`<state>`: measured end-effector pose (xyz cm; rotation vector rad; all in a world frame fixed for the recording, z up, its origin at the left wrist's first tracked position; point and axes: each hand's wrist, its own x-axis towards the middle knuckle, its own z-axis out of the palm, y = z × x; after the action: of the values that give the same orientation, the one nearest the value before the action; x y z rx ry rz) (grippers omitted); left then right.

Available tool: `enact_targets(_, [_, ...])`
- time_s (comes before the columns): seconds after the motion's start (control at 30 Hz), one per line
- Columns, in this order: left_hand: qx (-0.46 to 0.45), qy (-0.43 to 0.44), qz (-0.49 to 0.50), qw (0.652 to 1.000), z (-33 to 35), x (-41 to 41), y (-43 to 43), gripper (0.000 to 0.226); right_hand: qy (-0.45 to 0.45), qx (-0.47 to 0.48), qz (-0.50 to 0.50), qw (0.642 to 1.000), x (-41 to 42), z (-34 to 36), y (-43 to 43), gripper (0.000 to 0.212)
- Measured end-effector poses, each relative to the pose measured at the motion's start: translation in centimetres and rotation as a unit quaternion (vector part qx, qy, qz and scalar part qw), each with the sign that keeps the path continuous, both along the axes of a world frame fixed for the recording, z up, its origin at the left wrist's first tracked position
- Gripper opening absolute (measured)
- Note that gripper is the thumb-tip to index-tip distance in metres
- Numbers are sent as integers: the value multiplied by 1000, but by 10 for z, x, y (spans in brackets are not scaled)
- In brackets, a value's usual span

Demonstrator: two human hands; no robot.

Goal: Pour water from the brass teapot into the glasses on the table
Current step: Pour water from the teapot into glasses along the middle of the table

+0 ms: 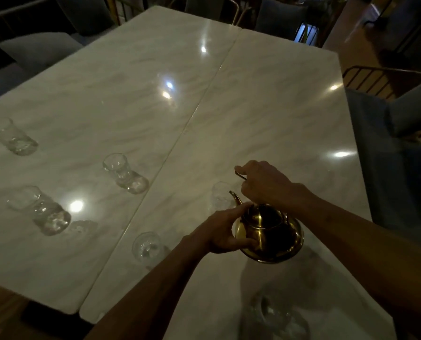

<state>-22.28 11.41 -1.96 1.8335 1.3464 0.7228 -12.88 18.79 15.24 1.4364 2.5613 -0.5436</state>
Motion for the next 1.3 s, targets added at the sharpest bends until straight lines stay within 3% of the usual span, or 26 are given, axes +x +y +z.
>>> enact_targets(0.6, [-63,-3,0,998,-6,-6,5,90,-31,-25,-13,999,-14,-19,20,52])
enact_targets(1.13, [-74,-7,-6,997,0,-3,6,90,-59,-25,0,998,-17,-25,28,43])
enact_targets(1.3, [-68,-19,3,998,2,-4,3,88,-55,-31,-3,998,-17,-28,30,49])
